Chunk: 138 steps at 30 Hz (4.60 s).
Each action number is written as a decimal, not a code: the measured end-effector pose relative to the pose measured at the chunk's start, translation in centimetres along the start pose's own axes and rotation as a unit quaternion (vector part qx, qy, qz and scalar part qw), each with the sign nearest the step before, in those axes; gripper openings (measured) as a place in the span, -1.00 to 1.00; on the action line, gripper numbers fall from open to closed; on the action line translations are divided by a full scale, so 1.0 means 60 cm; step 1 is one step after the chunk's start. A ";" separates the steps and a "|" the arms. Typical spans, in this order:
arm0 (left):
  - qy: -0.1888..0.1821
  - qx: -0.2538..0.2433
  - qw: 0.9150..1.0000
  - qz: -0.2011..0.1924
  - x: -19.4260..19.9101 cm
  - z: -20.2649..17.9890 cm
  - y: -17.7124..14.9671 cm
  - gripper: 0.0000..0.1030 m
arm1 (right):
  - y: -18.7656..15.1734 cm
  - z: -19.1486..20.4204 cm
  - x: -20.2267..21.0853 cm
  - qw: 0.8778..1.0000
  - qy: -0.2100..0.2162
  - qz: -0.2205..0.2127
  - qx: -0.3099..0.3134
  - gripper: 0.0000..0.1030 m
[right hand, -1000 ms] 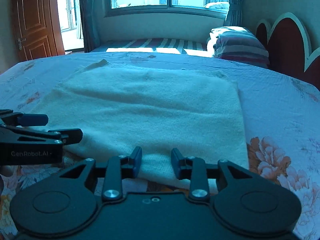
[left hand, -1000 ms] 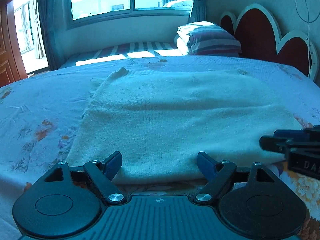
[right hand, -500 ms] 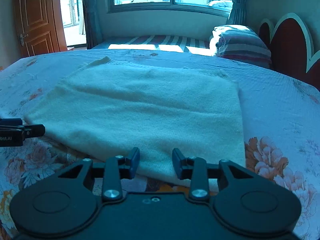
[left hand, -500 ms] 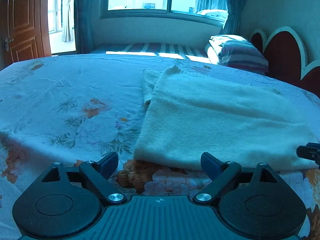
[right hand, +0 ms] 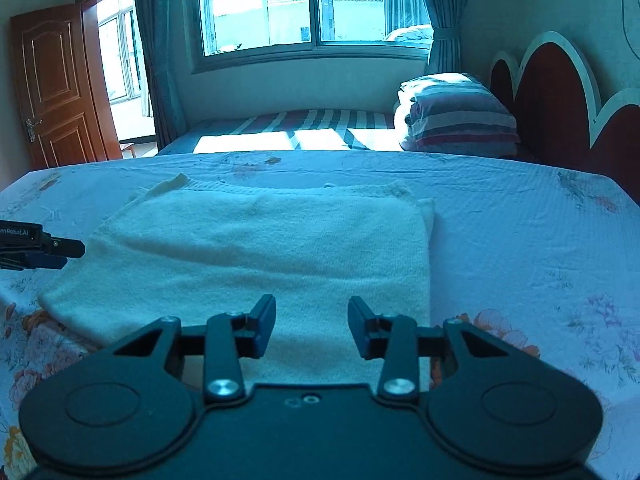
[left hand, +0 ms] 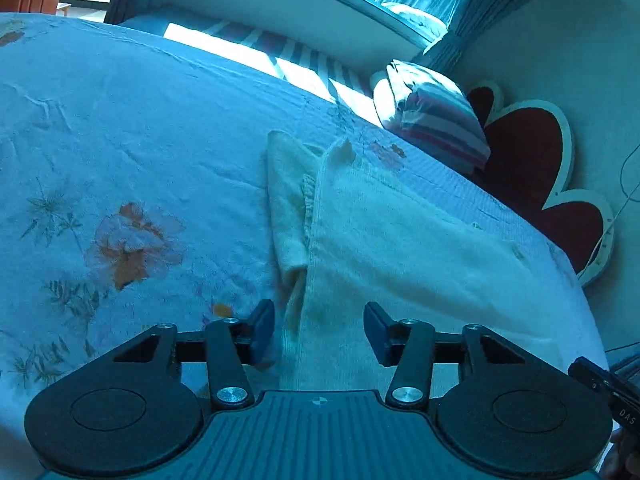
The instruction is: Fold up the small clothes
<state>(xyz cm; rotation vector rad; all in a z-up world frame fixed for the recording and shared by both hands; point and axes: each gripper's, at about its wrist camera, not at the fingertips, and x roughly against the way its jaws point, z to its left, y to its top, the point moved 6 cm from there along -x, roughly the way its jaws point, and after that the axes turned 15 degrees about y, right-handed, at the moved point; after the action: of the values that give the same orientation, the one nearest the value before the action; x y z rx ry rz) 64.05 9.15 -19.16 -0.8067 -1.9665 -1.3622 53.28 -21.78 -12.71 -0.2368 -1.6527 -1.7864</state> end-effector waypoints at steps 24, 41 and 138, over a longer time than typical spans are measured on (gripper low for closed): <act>-0.117 -0.002 0.992 0.037 -0.082 0.003 0.064 -0.21 | 0.021 -0.079 0.024 0.988 -0.068 -0.037 -0.137 -0.17; -0.163 0.010 0.985 0.056 -0.105 -0.008 0.071 -0.21 | -0.005 -0.080 0.049 0.977 -0.113 -0.043 -0.175 -0.16; -0.009 -0.164 0.983 -0.080 0.036 -0.260 -0.056 0.50 | 0.022 -0.163 0.030 0.977 0.074 -0.031 -0.200 -0.51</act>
<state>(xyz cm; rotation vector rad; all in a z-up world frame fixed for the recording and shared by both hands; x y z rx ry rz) 62.28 -6.29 -15.00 -0.8232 -1.8794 -1.8116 55.75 -31.52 -12.36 -0.2257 -1.1990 -2.1209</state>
